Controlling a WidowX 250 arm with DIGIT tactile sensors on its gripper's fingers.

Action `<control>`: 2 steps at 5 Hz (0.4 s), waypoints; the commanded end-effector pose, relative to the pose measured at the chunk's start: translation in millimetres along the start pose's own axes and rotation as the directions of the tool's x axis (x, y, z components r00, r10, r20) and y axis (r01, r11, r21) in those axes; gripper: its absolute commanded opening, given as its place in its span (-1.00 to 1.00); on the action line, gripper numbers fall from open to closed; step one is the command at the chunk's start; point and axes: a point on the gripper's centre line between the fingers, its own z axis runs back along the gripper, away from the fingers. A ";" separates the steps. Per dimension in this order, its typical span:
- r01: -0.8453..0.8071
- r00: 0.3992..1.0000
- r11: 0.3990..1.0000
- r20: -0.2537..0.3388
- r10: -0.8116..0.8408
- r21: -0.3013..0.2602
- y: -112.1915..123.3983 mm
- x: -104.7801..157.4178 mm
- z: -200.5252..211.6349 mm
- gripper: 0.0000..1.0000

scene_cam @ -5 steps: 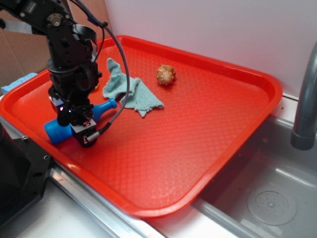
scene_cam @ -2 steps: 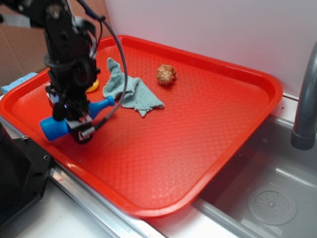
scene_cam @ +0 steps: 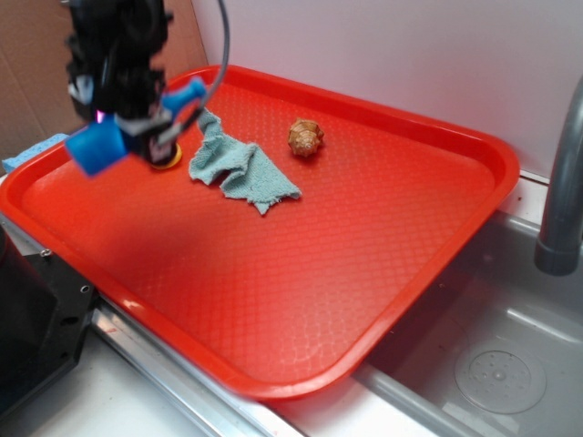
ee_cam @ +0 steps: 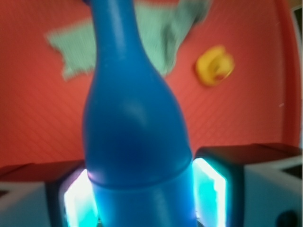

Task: Grab the blue bottle.

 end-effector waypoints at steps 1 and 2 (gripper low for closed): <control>-0.122 0.985 0.991 0.117 0.128 -0.056 13.3 16.1 76.6 -1.00; -0.135 0.980 0.990 0.140 0.141 -0.048 20.0 18.2 87.7 -1.00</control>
